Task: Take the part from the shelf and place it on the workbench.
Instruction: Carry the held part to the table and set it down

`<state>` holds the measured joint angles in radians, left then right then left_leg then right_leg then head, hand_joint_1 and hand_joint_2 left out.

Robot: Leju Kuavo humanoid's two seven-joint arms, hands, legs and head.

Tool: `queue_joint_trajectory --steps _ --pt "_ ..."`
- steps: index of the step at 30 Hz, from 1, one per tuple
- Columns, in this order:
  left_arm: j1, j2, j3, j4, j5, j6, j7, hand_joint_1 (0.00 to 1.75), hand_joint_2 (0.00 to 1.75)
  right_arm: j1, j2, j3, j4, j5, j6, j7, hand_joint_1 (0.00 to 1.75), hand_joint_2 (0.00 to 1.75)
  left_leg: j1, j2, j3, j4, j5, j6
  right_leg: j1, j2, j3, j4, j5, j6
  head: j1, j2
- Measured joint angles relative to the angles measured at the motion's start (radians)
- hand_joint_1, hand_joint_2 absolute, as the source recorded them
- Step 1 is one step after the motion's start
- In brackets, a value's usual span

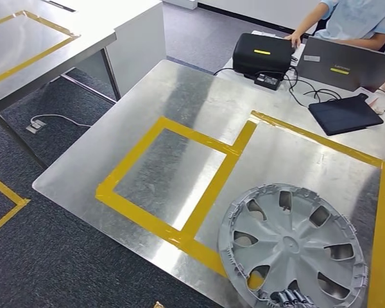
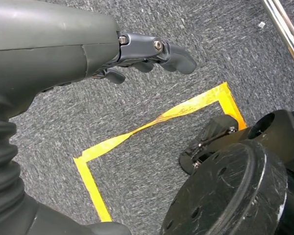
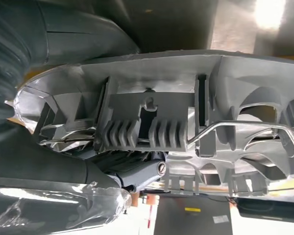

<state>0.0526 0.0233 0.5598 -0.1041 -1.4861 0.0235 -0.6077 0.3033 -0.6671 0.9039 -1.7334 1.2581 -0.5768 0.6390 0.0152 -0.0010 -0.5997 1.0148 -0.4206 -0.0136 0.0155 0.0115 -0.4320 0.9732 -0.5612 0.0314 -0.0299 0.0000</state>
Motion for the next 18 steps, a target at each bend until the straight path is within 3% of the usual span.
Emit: queue_joint_trajectory --steps 5,6,7,9,10,11,18 --pt "0.0 0.0 0.003 0.0 0.002 -0.028 -0.008 0.0 1.75 0.015 -0.016 -0.008 -0.011 -0.015 -0.006 0.0 1.75 1.75 0.0 0.0 0.0 0.0 0.0 0.0 0.0 0.0 0.0 0.0 0.0 0.0 0.0 0.0" --pt "0.0 0.0 0.004 0.0 0.002 -0.031 -0.008 0.0 1.75 0.016 -0.018 -0.008 -0.012 -0.016 -0.006 0.0 1.48 1.75 0.0 0.0 0.0 0.0 0.0 0.0 0.0 0.0 0.0 0.0 0.0 0.0 0.0 0.0" --pt "0.0 0.0 0.004 0.0 0.002 -0.031 -0.008 0.0 1.75 0.017 -0.019 -0.008 -0.013 -0.016 -0.006 0.0 1.04 1.75 0.0 0.0 0.0 0.0 0.0 0.0 0.0 0.0 0.0 0.0 0.0 0.0 0.0 0.0" --pt "0.0 0.0 0.005 0.0 0.002 -0.032 -0.004 0.0 0.87 0.02 -0.023 -0.009 -0.015 -0.016 -0.006 0.0 0.17 1.75 0.0 0.0 0.0 0.0 0.0 0.0 0.0 0.0 0.0 0.0 0.0 0.0 0.0 0.0" --pt "0.0 0.0 0.006 0.0 0.003 -0.034 -0.002 0.0 0.44 0.023 -0.024 -0.011 -0.017 -0.015 -0.006 0.0 0.0 1.75 0.0 0.0 0.0 0.0 0.0 0.0 0.0 0.0 0.0 0.0 0.0 0.0 0.0 0.0" --pt "0.0 0.0 0.007 0.0 0.003 -0.036 -0.002 0.0 0.0 0.026 -0.025 -0.013 -0.019 -0.013 -0.006 0.0 0.0 1.75 0.0 0.0 0.0 0.0 0.0 0.0 0.0 0.0 0.0 0.0 0.0 0.0 0.0 0.0" --pt "0.0 -0.001 0.009 0.0 0.006 -0.044 -0.003 0.0 0.0 0.052 -0.026 -0.035 -0.042 -0.01 -0.013 0.0 0.0 1.75 -0.001 0.0 0.0 0.0 0.0 0.0 -0.001 0.0 0.0 -0.001 0.0 0.001 0.0 0.0"
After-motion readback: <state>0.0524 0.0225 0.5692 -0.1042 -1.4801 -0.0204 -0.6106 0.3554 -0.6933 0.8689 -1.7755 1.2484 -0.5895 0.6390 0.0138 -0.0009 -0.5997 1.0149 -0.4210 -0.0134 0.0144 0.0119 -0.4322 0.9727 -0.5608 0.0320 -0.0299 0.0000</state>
